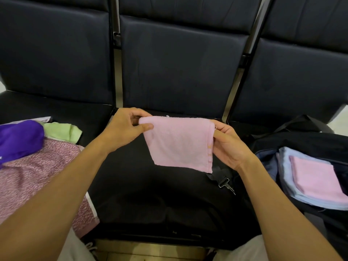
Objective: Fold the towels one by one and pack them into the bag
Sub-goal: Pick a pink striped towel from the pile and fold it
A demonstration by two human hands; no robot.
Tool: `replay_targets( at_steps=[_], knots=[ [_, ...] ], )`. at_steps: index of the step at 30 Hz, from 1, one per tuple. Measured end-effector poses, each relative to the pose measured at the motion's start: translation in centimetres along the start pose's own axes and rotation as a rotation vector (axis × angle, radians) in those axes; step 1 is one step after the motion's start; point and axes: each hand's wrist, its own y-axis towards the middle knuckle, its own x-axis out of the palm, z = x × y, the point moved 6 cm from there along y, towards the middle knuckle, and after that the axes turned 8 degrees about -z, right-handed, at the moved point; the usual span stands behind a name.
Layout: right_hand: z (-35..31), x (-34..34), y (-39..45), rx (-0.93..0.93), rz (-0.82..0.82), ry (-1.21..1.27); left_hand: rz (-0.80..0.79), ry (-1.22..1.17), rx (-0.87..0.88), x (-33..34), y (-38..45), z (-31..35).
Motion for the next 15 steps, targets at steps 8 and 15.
replay_targets(
  at_steps=[8, 15],
  knots=[
    [0.1, 0.6, 0.0, 0.032, -0.003, 0.081, -0.022, -0.043, 0.094, 0.4, -0.2, 1.3],
    [0.7, 1.1, 0.2, 0.12, -0.037, 0.063, 0.215, -0.255, -0.025, 0.9, -0.7, 0.9]
  ],
)
